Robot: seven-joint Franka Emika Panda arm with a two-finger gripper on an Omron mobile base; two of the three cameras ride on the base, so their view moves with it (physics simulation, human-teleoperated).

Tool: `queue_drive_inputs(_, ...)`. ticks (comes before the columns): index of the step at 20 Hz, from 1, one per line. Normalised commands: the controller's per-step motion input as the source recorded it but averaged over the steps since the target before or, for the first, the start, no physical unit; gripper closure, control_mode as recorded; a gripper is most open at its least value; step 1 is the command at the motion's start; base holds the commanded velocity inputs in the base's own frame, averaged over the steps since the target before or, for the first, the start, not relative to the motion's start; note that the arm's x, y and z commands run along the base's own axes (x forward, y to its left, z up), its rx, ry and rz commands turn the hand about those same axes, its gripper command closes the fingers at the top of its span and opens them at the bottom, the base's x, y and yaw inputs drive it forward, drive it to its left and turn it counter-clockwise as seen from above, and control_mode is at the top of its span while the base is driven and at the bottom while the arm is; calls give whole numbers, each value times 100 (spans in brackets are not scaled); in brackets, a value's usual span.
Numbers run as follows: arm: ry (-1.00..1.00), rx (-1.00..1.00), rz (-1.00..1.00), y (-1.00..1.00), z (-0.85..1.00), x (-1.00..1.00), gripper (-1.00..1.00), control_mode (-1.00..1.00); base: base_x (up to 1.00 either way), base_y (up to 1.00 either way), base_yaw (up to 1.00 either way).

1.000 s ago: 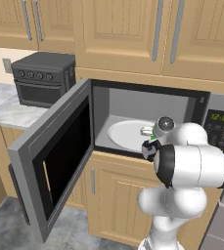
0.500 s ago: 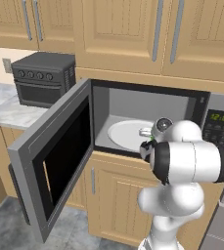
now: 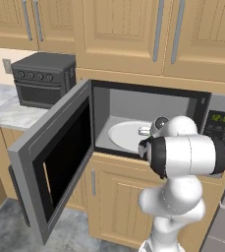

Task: Place the sponge inside the microwave to prepare for sanitizing.

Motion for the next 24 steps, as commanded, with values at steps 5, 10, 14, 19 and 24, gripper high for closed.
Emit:
queue_drive_inputs(5,0,-2,0,22,2,1,-100,-100,0,0,0)
queue_drive_inputs(10,0,-2,0,17,17,-1,-100,-100,0,0,0)
queue_drive_inputs(14,0,0,0,7,19,-23,-100,-100,0,0,0)
queue_drive_inputs(19,0,0,0,21,9,-49,-100,-100,0,0,0)
queue_drive_inputs(24,0,-1,0,24,46,-74,-100,-100,0,0,0)
